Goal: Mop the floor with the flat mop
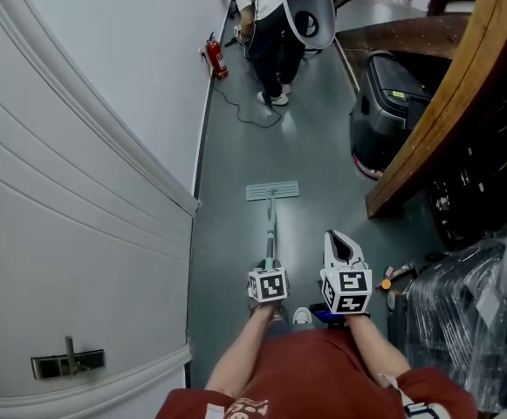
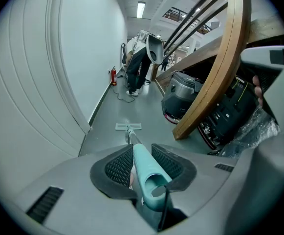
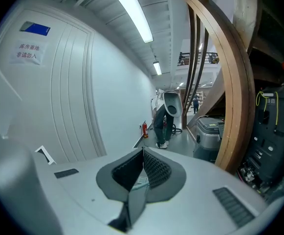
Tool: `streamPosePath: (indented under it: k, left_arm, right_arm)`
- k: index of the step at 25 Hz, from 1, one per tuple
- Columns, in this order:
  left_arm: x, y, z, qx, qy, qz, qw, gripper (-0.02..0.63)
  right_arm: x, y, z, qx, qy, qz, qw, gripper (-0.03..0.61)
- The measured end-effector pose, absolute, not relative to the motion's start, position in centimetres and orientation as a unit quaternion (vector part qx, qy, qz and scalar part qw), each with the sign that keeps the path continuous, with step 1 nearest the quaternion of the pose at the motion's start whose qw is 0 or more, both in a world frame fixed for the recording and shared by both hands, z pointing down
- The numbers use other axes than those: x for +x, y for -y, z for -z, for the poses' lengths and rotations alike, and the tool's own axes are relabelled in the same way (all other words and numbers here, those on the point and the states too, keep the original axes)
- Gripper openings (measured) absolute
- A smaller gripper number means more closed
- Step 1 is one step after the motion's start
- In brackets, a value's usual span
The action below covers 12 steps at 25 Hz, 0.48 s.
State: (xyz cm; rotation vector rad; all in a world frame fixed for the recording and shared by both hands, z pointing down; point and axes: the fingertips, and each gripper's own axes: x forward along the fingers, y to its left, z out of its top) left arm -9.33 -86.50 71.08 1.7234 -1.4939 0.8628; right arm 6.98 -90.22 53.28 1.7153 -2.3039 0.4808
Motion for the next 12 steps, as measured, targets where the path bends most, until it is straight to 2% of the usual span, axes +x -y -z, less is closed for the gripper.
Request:
streamPosePath:
  k: [12]
  left_arm:
    - [-9.0, 86.0, -70.4, 0.662, 0.575, -0.318, 0.36, 0.129]
  right_arm:
    - [6.8, 90.0, -53.0, 0.578, 0.792, -0.165, 0.106, 0.018]
